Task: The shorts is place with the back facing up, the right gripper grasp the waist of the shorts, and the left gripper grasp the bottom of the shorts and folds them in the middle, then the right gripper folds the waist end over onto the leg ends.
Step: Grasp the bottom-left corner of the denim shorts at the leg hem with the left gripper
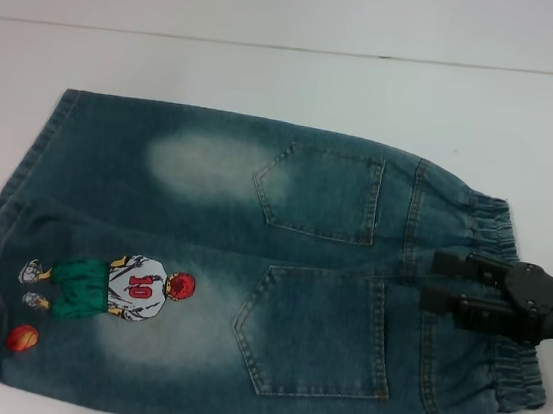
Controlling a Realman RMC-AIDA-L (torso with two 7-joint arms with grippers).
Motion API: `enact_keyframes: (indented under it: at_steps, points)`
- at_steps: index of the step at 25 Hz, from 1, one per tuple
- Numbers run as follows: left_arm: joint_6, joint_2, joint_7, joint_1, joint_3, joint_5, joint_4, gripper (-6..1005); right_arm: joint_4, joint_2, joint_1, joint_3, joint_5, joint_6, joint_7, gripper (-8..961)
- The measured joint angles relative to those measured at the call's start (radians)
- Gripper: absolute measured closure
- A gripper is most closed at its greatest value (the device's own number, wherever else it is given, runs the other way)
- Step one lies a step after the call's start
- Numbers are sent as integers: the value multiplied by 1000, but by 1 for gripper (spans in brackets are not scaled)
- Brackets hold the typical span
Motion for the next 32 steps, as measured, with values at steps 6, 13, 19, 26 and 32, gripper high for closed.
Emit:
enact_keyframes:
  at_steps: [6, 13, 19, 26, 32]
  points:
    - [-31, -8, -27, 10, 3, 0, 5, 930, -1, 0, 7, 3, 0, -4, -6, 42]
    - [-35, -22, -37, 13, 21, 2, 28, 919, -13, -2, 13, 4, 0, -6, -7, 42]
    - [-33, -17, -53, 13, 22, 3, 50, 920, -13, -2, 22, 4, 0, -8, -7, 42]
    - [-35, -18, -53, 14, 69, 3, 49, 893, -13, -2, 43, 4, 0, -7, 1, 42]
    - [-39, -16, -65, 19, 71, 3, 54, 803, -13, -2, 56, 4, 0, -5, 3, 42]
